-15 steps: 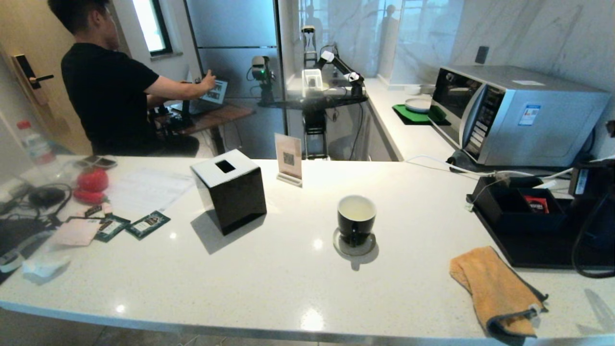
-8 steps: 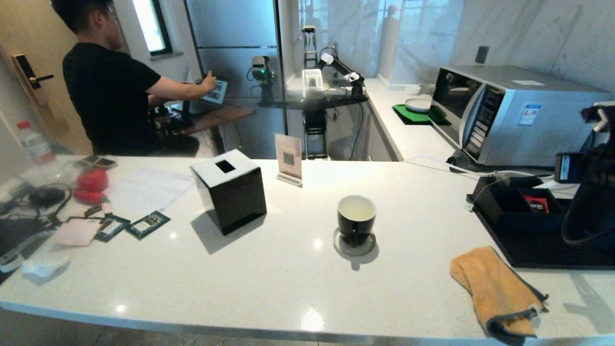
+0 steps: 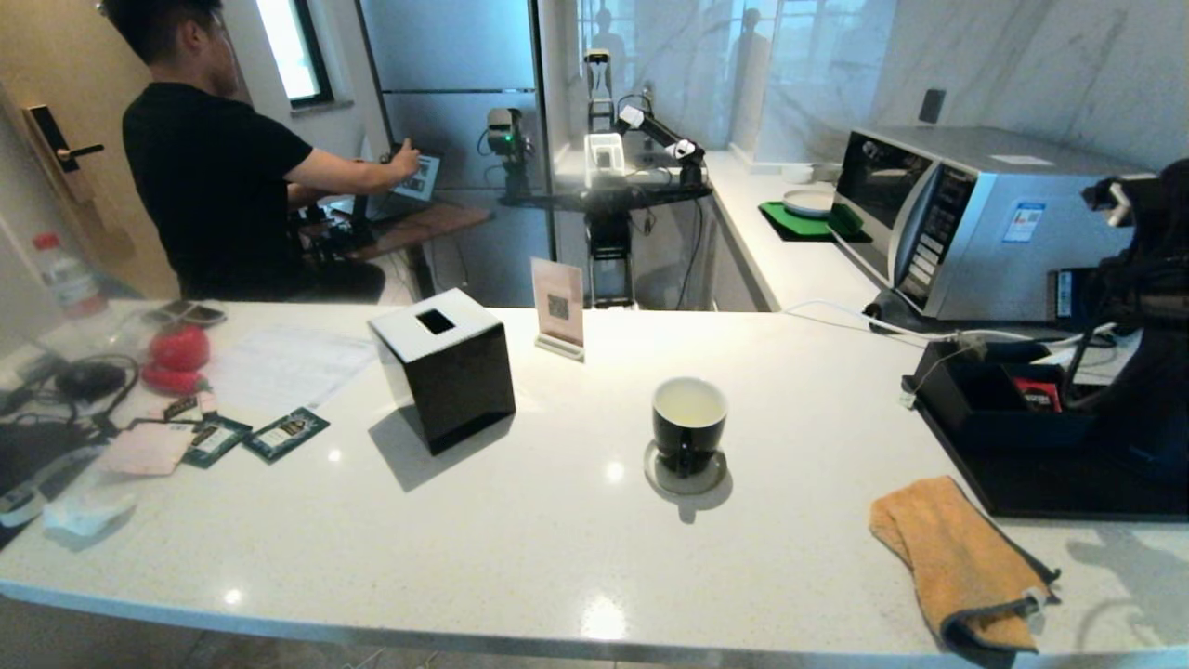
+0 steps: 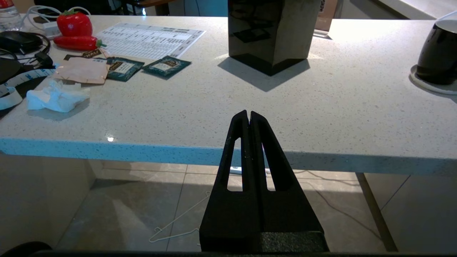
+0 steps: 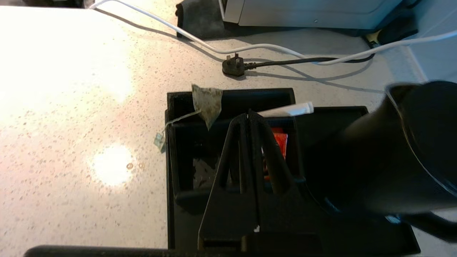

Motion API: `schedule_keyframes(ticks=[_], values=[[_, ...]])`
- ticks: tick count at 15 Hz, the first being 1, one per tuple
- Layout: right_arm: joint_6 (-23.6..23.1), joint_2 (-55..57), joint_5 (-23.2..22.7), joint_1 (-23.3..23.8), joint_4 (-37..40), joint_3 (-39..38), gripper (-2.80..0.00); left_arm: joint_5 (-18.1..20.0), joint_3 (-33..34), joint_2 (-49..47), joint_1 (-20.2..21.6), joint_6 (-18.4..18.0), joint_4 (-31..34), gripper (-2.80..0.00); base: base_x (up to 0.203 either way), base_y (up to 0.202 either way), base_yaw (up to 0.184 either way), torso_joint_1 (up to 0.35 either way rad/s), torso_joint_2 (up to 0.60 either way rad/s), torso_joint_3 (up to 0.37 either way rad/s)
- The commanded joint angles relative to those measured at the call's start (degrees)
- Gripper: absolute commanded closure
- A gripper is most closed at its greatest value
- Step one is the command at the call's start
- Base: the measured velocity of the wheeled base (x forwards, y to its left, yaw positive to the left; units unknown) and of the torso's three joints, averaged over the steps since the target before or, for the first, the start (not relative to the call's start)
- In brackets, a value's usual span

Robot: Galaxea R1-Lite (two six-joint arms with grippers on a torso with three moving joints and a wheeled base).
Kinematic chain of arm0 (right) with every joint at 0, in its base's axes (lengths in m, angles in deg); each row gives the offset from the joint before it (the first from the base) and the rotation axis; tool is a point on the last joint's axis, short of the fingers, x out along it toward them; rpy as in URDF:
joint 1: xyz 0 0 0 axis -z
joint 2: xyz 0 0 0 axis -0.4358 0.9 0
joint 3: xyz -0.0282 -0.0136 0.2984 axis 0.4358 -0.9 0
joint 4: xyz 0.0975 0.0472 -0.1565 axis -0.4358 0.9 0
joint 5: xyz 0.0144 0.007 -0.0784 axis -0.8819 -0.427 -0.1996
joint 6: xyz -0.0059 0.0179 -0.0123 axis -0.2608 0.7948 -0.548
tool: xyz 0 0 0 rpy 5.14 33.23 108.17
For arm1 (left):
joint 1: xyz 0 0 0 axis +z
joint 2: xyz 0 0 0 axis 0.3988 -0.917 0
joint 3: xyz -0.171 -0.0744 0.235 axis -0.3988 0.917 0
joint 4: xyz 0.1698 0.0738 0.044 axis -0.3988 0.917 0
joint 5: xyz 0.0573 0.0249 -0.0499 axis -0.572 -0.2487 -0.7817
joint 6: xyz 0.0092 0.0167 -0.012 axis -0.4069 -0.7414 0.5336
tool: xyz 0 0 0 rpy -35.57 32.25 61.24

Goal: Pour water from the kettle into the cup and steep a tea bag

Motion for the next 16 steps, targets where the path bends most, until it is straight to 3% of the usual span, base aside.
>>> schedule_keyframes(ticks=[1,8,14,15,16], values=[[-0.1,5.8,0.0,0.0,3.9,6.3,0.00,0.0,0.0,0.0,0.0,0.1,0.0,0.00,0.000,0.000,0.000,0.000,0.00,0.000],[1.0,15.4,0.3,0.1,11.1,18.1,0.00,0.0,0.0,0.0,0.0,0.0,0.0,0.00,0.000,0.000,0.000,0.000,0.00,0.000],[1.0,17.5,0.3,0.9,11.2,19.5,0.00,0.0,0.0,0.0,0.0,0.0,0.0,0.00,0.000,0.000,0.000,0.000,0.00,0.000],[1.0,17.6,0.3,1.0,11.2,19.5,-2.80,0.0,0.0,0.0,0.0,0.0,-0.1,0.00,0.000,0.000,0.000,0.000,0.00,0.000],[1.0,17.6,0.3,1.2,11.2,19.5,-2.80,0.0,0.0,0.0,0.0,0.0,0.0,0.00,0.000,0.000,0.000,0.000,0.00,0.000]])
